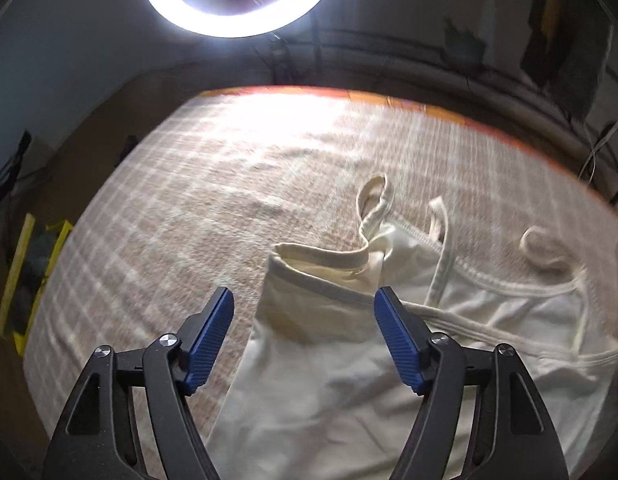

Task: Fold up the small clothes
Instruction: 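Move the left tool to the camisole hem while the right tool reaches the strap edge, then grasp the camisole hem with the left gripper while the right gripper grasps the neckline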

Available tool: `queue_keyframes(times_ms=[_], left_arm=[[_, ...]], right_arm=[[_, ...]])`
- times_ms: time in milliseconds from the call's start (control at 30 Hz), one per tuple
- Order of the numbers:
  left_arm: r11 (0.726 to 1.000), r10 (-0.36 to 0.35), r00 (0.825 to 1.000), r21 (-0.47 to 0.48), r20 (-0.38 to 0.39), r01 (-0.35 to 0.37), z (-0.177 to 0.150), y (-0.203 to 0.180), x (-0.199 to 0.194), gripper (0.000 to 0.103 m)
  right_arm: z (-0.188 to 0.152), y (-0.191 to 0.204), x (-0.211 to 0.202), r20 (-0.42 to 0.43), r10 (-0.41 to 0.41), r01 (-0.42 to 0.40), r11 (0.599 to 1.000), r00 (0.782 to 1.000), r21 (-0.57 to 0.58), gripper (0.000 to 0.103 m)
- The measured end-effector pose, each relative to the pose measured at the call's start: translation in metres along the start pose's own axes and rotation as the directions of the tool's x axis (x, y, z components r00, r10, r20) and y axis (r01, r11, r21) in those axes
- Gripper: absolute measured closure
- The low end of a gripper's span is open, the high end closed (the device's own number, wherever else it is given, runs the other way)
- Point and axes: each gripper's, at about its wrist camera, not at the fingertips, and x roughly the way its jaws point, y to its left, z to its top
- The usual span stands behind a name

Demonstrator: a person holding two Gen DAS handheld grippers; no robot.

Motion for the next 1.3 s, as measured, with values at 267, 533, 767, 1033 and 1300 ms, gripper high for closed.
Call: queue_keyframes(times_ms=[267, 533, 767, 1033, 1300], left_arm=[[0.999, -0.050, 0.999, 0.011, 0.000, 0.050, -0.001, -0.013, -0.001, 0.099], [0.999, -0.042, 0.999, -0.027, 0.015, 0.043, -0.001, -0.001, -0.008, 0.100], [0.999, -0.036, 0.999, 0.008, 0.033, 0.036, 0.000, -0.014, -0.013, 0.100], [0.997, -0.054, 0.996, 0.054, 0.066, 0.050, -0.001, -0.038, -0.026, 0.101], [0.986, -0.094, 0.992, 0.149, 0.084, 0.080, -0.004, -0.075, -0.035, 0.101]], right_arm=[[0.015, -0.003, 0.031, -0.055, -0.040, 0.043, 0.998, 0.998, 0.042, 0.034], [0.025, 0.016, 0.020, -0.100, 0.018, -0.013, 0.999, 0.995, 0.048, 0.034], [0.015, 0.029, 0.040, -0.148, -0.053, 0.051, 0.999, 0.988, -0.011, 0.044], [0.014, 0.030, 0.037, -0.125, -0.077, 0.066, 0.994, 0.989, -0.086, 0.100], [0.016, -0.036, -0.017, -0.022, 0.087, -0.085, 0.993, 0.996, 0.076, 0.101]])
